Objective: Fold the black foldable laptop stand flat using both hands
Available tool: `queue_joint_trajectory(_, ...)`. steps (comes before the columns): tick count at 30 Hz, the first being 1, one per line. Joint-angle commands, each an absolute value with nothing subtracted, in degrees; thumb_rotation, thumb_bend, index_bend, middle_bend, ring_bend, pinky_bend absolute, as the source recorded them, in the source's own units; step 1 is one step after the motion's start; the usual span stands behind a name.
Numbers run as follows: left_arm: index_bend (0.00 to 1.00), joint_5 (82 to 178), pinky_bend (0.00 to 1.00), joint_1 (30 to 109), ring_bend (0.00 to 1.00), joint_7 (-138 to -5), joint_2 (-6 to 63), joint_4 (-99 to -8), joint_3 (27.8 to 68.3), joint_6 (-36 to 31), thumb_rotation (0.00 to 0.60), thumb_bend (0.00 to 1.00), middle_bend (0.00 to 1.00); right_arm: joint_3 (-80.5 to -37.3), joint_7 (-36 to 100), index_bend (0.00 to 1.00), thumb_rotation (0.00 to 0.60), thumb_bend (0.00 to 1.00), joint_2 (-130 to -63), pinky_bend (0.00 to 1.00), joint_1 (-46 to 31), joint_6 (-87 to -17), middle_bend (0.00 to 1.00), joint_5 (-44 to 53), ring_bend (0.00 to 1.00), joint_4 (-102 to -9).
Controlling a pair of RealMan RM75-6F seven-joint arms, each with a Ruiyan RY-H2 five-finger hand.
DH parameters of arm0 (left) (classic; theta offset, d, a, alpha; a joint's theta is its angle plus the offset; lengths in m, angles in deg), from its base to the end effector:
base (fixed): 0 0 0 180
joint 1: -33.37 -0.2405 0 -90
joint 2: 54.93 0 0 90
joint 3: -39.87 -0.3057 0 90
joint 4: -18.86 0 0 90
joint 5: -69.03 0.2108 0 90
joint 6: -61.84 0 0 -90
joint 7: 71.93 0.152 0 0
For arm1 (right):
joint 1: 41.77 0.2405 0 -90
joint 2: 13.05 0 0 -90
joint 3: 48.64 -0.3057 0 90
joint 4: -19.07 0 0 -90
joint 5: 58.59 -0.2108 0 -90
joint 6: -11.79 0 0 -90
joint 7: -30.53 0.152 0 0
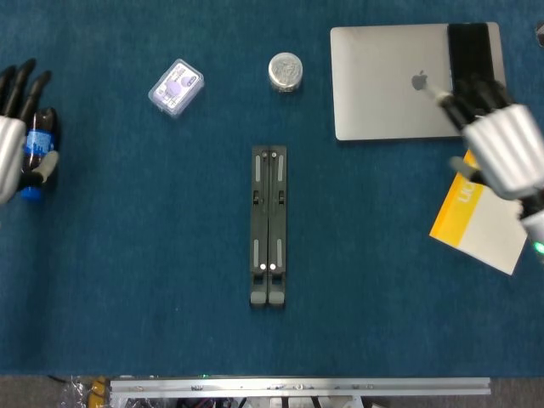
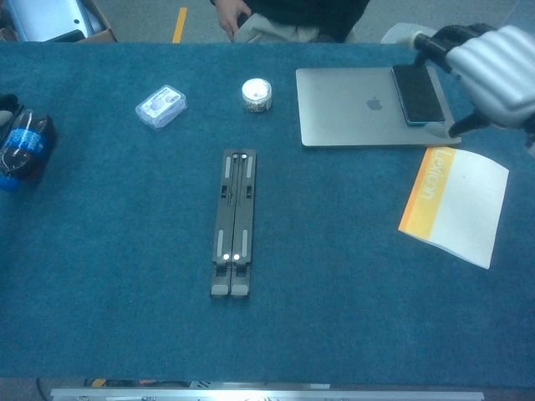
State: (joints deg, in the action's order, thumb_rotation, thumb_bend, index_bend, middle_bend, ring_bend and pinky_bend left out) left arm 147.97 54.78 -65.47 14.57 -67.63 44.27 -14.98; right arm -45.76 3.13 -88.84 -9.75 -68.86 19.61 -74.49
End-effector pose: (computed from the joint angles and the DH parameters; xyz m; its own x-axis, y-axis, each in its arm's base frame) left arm -0.3202 0.3011 0.1460 0.4905 -0.0103 0.8714 0.8613 -0.1466 -0.4865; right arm -0.2438 -0.3113 0.0829 0.6339 0.0659 0.7706 -0.7115 -0.3409 0.6145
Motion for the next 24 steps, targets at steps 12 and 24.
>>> queue_joint_trajectory(12,0.0,150.61,0.0,48.55,0.0,-63.57,12.9,-70.51,42.7,-22.31,0.6,0.26,0.0,-43.97,5.44,0.12,0.6,0.14,-85.73,0.22,-22.33,-78.61,0.33,23.42,0.17,-73.44)
queue_joint_trajectory(24,0.0,150.19,0.0,46.75,0.0,-63.41,11.82,-72.82,42.59,-21.75,0.6,0.26,0.0,-46.12,10.02,0.12,0.6,0.14,-85.68,0.23,-26.89,-79.48,0.32,24.14,0.18,-71.96)
